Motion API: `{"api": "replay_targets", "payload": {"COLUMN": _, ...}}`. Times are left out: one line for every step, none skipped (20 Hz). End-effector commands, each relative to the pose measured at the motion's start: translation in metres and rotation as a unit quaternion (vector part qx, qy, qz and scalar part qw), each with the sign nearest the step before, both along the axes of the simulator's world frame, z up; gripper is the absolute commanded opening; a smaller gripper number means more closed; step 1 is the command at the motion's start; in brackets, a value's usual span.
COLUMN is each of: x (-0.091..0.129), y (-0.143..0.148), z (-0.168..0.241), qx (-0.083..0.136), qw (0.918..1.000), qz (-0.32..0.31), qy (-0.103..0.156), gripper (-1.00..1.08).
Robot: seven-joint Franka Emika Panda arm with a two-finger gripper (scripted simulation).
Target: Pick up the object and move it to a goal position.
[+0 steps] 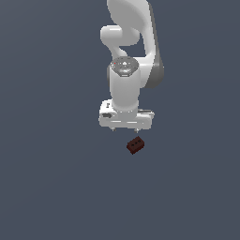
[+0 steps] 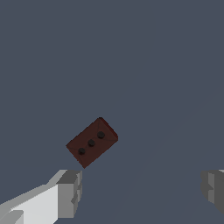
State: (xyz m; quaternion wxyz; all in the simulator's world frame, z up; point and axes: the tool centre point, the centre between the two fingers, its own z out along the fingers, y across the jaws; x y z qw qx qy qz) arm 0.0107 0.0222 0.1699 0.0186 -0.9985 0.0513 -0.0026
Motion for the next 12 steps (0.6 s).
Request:
{"api": "replay_targets", "payload": {"x": 0.000, "y": 0.003, "z": -0.004, "qx": 0.000, "qw": 0.9998, "qz": -0.018, "qy": 0.001, "gripper": 1.00}}
{"api": "replay_targets", "payload": {"x": 0.001, "y": 0.004, "z": -0.006, "qx": 0.000, "qw": 0.9997, "qz": -0.026, "qy": 0.002, "gripper": 1.00}}
{"api": "replay_targets", "payload": {"x": 0.001, "y": 0.005, "z": -0.008, "qx": 0.000, "qw": 0.9994, "qz": -0.036, "qy": 0.002, "gripper": 1.00}}
{"api": "replay_targets", "payload": {"x": 0.001, "y": 0.007, "z": -0.010, "qx": 0.000, "qw": 0.9990, "qz": -0.045, "qy": 0.003, "gripper": 1.00}}
{"api": "replay_targets", "payload": {"x": 0.001, "y": 0.008, "z": -0.012, "qx": -0.001, "qw": 0.9985, "qz": -0.056, "qy": 0.003, "gripper": 1.00}}
{"api": "replay_targets", "payload": {"x": 0.001, "y": 0.010, "z": -0.014, "qx": -0.001, "qw": 0.9978, "qz": -0.066, "qy": 0.004, "gripper": 1.00}}
{"api": "replay_targets", "payload": {"x": 0.001, "y": 0.011, "z": -0.017, "qx": -0.001, "qw": 0.9970, "qz": -0.078, "qy": 0.004, "gripper": 1.00}}
{"api": "replay_targets", "payload": {"x": 0.002, "y": 0.013, "z": -0.019, "qx": -0.001, "qw": 0.9960, "qz": -0.090, "qy": 0.005, "gripper": 1.00}}
{"api": "replay_targets", "payload": {"x": 0.002, "y": 0.015, "z": -0.022, "qx": -0.001, "qw": 0.9948, "qz": -0.102, "qy": 0.005, "gripper": 1.00}}
{"api": "replay_targets", "payload": {"x": 0.002, "y": 0.017, "z": -0.024, "qx": -0.002, "qw": 0.9935, "qz": -0.113, "qy": 0.006, "gripper": 1.00}}
{"api": "replay_targets", "payload": {"x": 0.002, "y": 0.018, "z": -0.027, "qx": -0.002, "qw": 0.9921, "qz": -0.125, "qy": 0.006, "gripper": 1.00}}
{"api": "replay_targets", "payload": {"x": 0.002, "y": 0.020, "z": -0.030, "qx": -0.002, "qw": 0.9905, "qz": -0.137, "qy": 0.007, "gripper": 1.00}}
